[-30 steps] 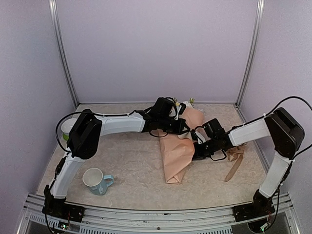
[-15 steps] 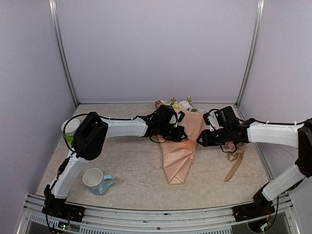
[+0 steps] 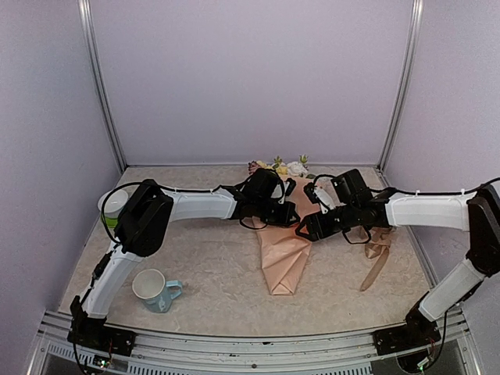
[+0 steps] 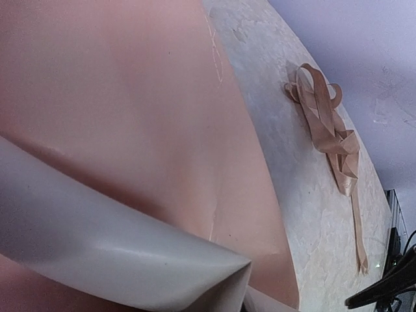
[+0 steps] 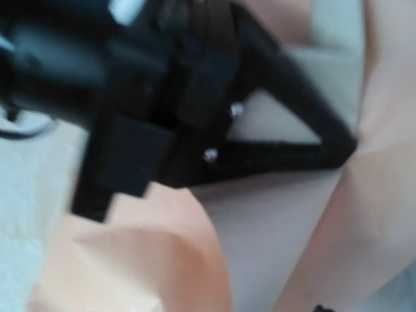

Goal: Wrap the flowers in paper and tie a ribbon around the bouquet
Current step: Fold the 2/3-folded wrapping paper at the center of the board.

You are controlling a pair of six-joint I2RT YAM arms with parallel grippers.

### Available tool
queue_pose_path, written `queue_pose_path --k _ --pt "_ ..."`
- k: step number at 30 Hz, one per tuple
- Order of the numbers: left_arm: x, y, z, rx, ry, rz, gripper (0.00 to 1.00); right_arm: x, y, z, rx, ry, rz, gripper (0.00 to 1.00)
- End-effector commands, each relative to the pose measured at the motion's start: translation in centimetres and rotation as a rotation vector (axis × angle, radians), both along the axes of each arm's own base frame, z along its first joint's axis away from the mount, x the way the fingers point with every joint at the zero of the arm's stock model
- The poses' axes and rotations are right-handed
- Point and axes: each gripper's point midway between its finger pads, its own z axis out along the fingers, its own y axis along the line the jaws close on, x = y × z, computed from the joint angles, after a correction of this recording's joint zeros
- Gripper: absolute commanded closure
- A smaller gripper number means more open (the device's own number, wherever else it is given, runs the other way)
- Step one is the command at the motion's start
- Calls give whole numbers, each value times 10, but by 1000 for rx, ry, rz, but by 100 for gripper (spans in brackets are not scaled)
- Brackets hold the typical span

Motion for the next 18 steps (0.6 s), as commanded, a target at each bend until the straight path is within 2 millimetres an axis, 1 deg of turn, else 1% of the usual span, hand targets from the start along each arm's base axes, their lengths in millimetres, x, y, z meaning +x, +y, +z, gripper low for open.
queue_pose_path --k 1,2,4,5,6,7,8,9,10,11,12,13,16,18 --pt "4 6 0 18 -13 9 100 7 5 -10 -42 17 22 39" --pt "4 6 1 17 -14 10 100 7 7 -11 -38 20 25 45" --pt "5 6 2 17 -16 9 99 9 7 -14 -37 30 12 66" --pt "5 7 3 16 -19 10 97 10 4 -18 -50 36 -10 76" --pt "6 8 6 12 -23 13 94 12 -1 -22 -66 39 -33 85" --pt "7 9 10 6 -32 16 88 13 -6 -26 -80 46 -58 91" --pt "8 10 17 0 -50 22 76 14 -11 -31 -87 58 -82 97" --pt "9 12 26 -11 -77 27 65 14 -15 -36 -86 74 -99 100" --pt "10 14 38 -20 -112 32 53 13 -17 -40 -79 89 -108 100" --pt "12 17 59 -43 -162 36 37 12 -19 -44 -66 104 -113 100" --pt "12 19 78 -67 -209 37 10 11 -19 -47 -46 117 -112 100" --pt "12 23 94 -84 -251 38 2 9 -18 -49 -29 127 -107 100" --pt "8 32 145 -128 -385 37 1 10 -17 -50 7 137 -113 100" --pt "-4 36 173 -143 -471 20 1 12 -20 -51 13 139 -125 100"
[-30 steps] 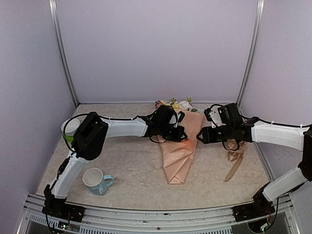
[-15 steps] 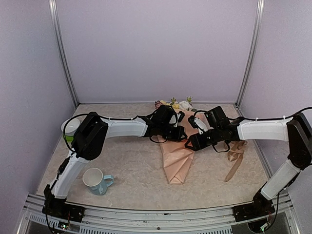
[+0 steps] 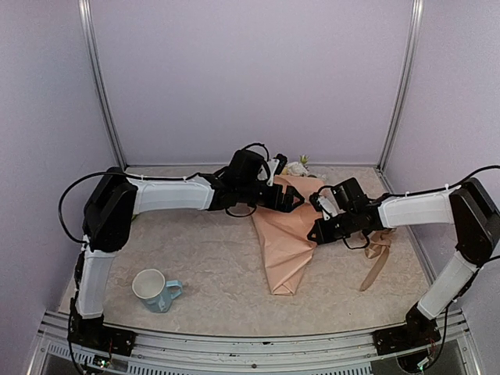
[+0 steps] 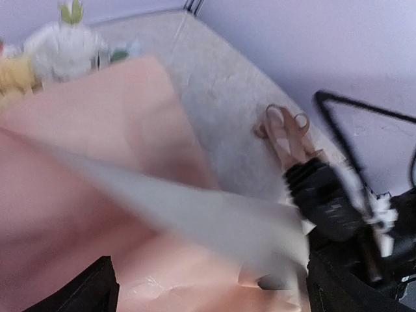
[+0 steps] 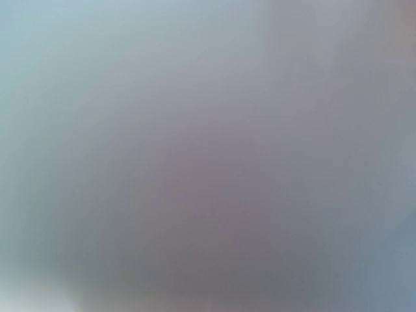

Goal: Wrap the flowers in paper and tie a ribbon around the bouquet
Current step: Fold the 2/3-folded wrapping paper at the center of the board, then press the fold line on the folded bouquet.

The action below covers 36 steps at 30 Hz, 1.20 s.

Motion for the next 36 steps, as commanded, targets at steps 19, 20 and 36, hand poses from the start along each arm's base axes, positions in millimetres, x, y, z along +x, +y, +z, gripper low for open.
queue_pose_path --k 19,20,36 --pt "-97 30 -44 738 -467 -107 1 4 -3 -7 231 75 -24 100" --pt "-98 32 -49 755 -470 -112 1 3 -3 -7 242 75 -18 100" --pt "-146 46 -133 897 -410 -327 1 11 -24 -2 109 48 -85 53"
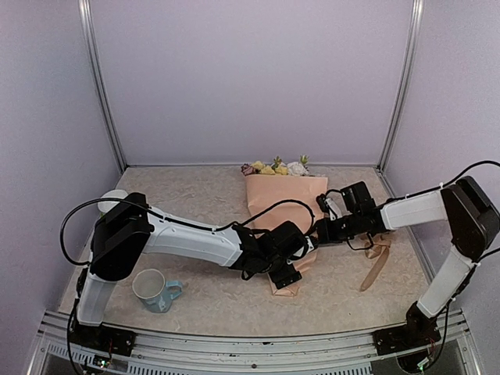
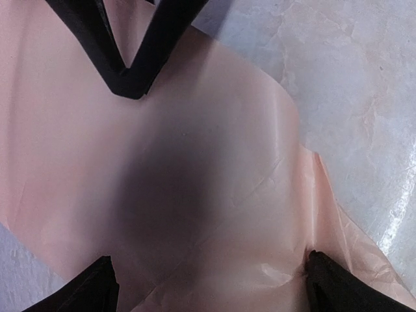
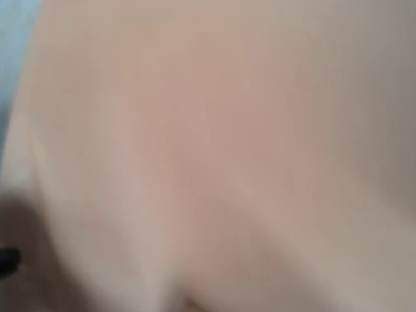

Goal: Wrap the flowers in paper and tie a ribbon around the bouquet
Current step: Press the fold line on the folded bouquet.

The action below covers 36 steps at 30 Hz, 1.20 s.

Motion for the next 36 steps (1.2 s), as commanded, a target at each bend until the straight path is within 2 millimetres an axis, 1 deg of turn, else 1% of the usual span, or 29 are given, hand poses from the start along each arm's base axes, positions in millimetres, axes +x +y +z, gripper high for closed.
queue_pose_path --k 1,3,6,7,9,12,15,19,20,21,22,25,27,31,33,36 --pt "-16 31 -46 115 106 -9 1 -3 -21 10 -78 -8 -60 49" --pt "-16 37 -51 114 127 5 1 -16 -23 10 -68 13 -47 41" --pt "-17 43 -58 108 158 17 1 -42 -14 7 23 69 16 27" --pt "-17 44 -60 100 170 20 1 -50 -10 6 64 92 38 23" --pt "-19 44 -61 75 203 23 1 -59 -5 0 111 123 54 19" --pt "-21 48 -62 32 254 31 1 -57 -4 -13 116 136 45 18" --pt "-21 49 -62 -9 295 33 1 -52 7 -20 180 172 56 18" --pt "-24 50 -65 -37 326 29 1 -54 17 -34 252 229 79 21" --pt "-24 50 -66 -44 333 33 1 -55 21 -32 294 233 85 23" --pt "-25 50 -67 -49 340 33 1 -59 22 -35 309 247 87 23" --pt "-25 51 -68 -56 347 33 1 -62 24 -35 338 254 95 24" --pt "-25 52 -69 -70 362 42 1 -65 29 -32 406 259 103 27" --pt "-24 54 -70 -77 369 49 1 -66 32 -30 434 264 113 33" --pt "-23 56 -65 -126 394 58 1 -67 34 -26 463 259 123 50" --pt "-23 57 -63 -159 419 57 1 -67 34 -25 469 259 126 55" --pt "-24 57 -63 -183 441 62 1 -68 35 -24 476 259 127 58"
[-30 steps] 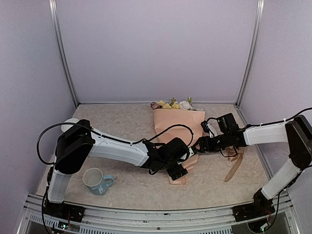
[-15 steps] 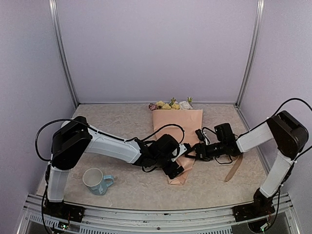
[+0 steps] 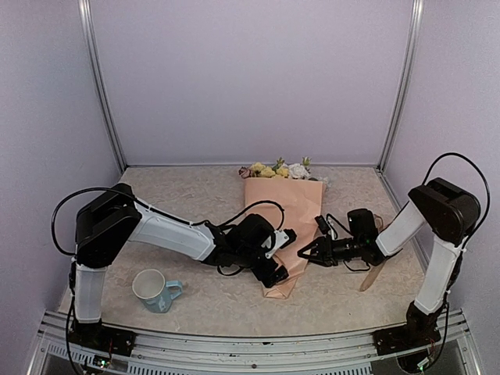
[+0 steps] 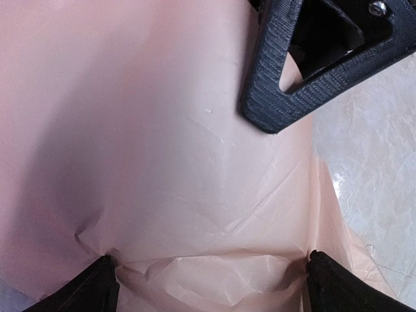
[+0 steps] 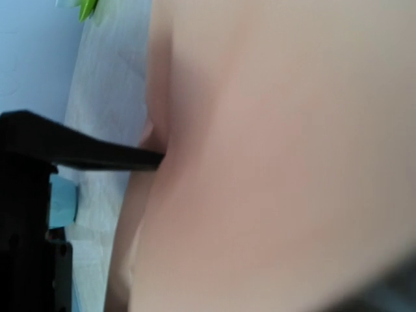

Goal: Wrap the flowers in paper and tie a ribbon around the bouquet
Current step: Press the fold line on the folded bouquet.

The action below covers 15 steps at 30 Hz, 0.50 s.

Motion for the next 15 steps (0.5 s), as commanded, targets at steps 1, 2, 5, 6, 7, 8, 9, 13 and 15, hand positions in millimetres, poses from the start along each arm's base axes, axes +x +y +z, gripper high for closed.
queue_pose_path --k 1,2,5,6,7,8,9,13,15 --pt "-22 32 -45 108 151 -3 1 -12 4 -4 27 54 30 60" --pt "-23 31 -46 104 154 -6 1 -13 5 -4 29 54 31 63" --pt "-26 28 -44 81 163 -18 1 -13 7 0 46 49 35 81" --pt "-26 27 -41 69 157 -20 1 -12 8 2 52 46 34 86" --pt "-25 26 -38 57 148 -20 1 -11 8 3 54 44 32 94" --pt "-24 25 -32 43 131 -14 1 -9 9 5 55 40 30 100" --pt "-23 24 -24 25 111 -13 1 -8 9 4 50 41 25 100" --pt "-25 18 20 -97 22 -48 1 -3 7 -1 12 41 15 100" --pt "-33 14 47 -180 -12 -96 1 -3 5 -7 -25 58 10 100"
